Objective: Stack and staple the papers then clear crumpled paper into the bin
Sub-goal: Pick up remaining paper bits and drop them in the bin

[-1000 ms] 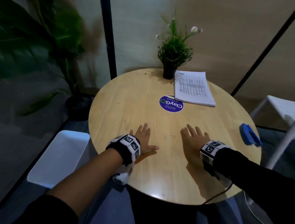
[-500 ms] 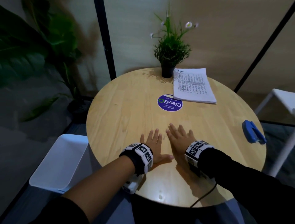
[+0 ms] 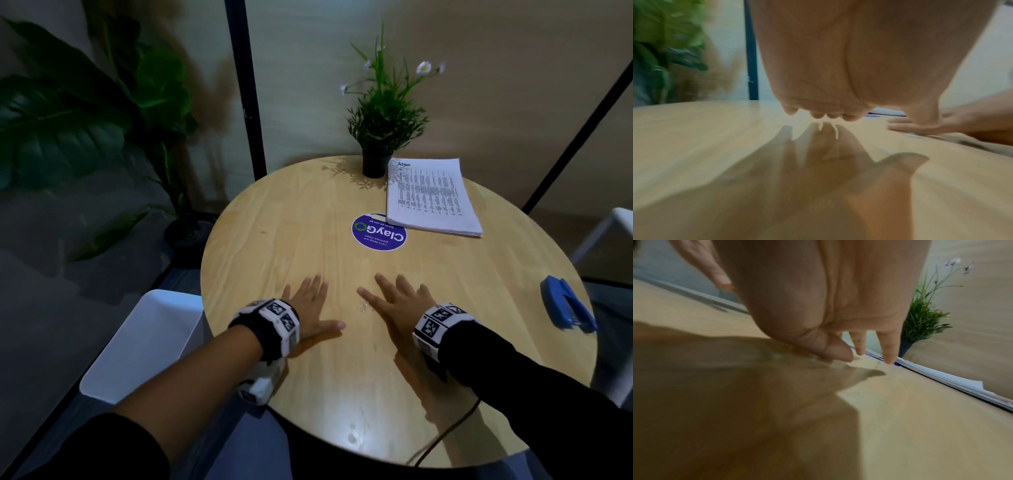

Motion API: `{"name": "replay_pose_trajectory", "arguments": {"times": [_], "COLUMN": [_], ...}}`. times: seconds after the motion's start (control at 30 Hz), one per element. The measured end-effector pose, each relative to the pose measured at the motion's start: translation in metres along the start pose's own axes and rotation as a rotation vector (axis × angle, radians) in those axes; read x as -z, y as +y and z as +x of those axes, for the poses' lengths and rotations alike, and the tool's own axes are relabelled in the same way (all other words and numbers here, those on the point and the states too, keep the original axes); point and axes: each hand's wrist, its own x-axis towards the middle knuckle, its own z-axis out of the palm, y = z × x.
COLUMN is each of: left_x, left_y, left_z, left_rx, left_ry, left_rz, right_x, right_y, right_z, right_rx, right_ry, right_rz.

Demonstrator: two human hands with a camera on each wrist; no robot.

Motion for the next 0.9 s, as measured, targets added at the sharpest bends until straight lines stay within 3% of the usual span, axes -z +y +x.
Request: {"name": "replay_pose_trajectory", "arguments": {"times": [0.13,0.33,0.5,0.7,0.9], "left_x": [0.017,0.029,0.013,0.002,-0.008], "left_y": [-0.058,-0.141,-0.166,-0.155,-0.100], "left_z": [-0.008,-0.024,-0.027,-0.024,-0.024], "left_rx": [0.126,0.330,0.449,0.408,0.169], "left_ry": [0.064,0.085,0.052,0.099,0.088], "left_rz": [0.014,0.036,-0.059,-0.078,0.006], "right_x": [0.003,0.003,0.002,0.004,0.005], "right_y": [0.005,0.016,0.017,0.000,-0.021], "right_z": [-0.009,-0.009,-0.015,-0.016,-0.022], "right_rx": [0.083,-0.034,-0.084,-0.131,-0.057], "right_ry": [-0.041,0.019,-0.047,-0.107,-0.057], "right_rz": [0.021,0.304,0.183,0.101,0.064]}}
